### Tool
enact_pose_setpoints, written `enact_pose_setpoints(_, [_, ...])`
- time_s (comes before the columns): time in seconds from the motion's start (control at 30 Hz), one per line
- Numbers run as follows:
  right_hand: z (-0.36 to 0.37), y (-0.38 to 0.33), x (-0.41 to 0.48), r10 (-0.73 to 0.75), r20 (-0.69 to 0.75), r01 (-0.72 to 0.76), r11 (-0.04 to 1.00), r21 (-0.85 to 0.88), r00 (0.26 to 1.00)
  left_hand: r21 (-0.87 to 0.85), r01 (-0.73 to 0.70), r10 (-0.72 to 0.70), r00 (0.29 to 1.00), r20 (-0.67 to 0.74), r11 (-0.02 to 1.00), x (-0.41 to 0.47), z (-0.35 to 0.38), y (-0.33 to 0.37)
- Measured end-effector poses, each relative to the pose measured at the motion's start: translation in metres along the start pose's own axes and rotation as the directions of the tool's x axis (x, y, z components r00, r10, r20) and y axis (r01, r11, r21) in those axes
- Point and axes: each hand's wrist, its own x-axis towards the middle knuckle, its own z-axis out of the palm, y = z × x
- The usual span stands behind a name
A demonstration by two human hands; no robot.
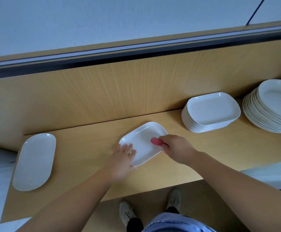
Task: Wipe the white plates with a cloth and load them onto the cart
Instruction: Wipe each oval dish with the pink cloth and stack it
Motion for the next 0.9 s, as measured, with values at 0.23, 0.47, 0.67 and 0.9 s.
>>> enact_pose_setpoints(0.23, [-0.029, 0.005, -0.015, -0.009, -0.287, 0.068, 0.979, 0.194, 0.958, -0.183, -0.021, -0.016, 0.981, -0.196, 0.983, -0.014, -0.025, 0.009])
enact_pose_setpoints(0.47, [-0.061, -0.009, -0.014, -0.111, -0.477, 0.196, 0.972, 0.132, 0.872, -0.612, 0.043, -0.320, 0.880, -0.351, 0.790, -0.028, -0.070, -0.002])
enact_pose_setpoints(0.67, [-0.064, -0.014, -0.008, -0.210, -0.536, 0.270, 0.962, 0.034, 0.818, -0.845, -0.062, -0.406, 0.857, -0.318, 0.532, -0.035, -0.078, 0.002])
enact_pose_setpoints(0.9, [-0.051, -0.019, 0.000, -0.248, -0.438, 0.296, 0.954, 0.045, 0.864, -0.888, -0.033, -0.449, 0.854, -0.263, 0.459, -0.029, -0.075, -0.002])
